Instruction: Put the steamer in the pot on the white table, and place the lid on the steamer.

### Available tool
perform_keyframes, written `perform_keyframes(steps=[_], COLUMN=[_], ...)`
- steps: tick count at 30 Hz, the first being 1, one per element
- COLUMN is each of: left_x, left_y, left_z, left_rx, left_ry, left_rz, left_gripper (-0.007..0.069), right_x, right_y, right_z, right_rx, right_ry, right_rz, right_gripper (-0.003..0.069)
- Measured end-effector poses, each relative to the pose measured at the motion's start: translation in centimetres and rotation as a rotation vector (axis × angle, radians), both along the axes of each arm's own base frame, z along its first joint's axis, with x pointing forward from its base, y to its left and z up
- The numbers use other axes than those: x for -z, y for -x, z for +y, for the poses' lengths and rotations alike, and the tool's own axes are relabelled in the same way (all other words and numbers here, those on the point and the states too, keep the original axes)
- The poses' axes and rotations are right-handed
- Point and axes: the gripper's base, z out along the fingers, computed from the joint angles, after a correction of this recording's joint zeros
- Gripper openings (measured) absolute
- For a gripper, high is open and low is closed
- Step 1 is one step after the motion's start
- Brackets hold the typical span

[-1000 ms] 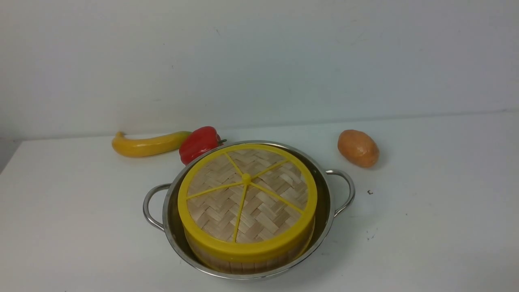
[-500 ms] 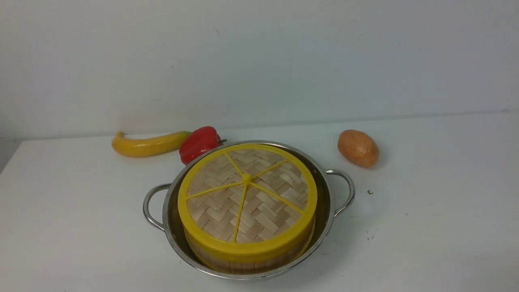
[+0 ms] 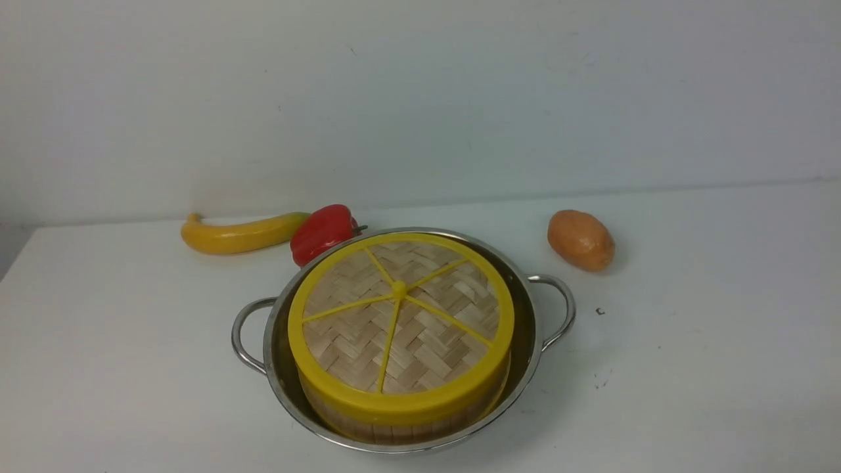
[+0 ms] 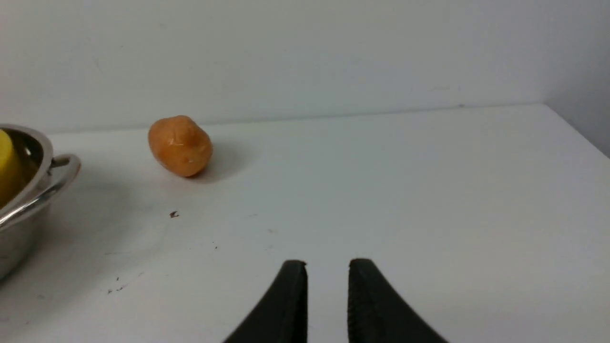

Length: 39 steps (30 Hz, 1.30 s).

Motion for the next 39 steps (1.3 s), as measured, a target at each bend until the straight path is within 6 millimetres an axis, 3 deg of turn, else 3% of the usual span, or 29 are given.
perform_keyframes(steps=[10, 39], left_x=[0.0, 0.0], left_y=[0.0, 0.0], left_z=[0.0, 0.0], left_rx=[0.0, 0.0], left_ry=[0.0, 0.0], left_rz=[0.0, 0.0], left_gripper=[0.0238, 0.0238], right_x=[0.22, 0.26], right_y=[0.08, 0.12], right_z=[0.21, 0.58], right_rx=[-0.028, -0.077], right_ry=[0.206, 0.169], right_rz=[0.038, 0.045], right_gripper=[0.0118, 0.0142])
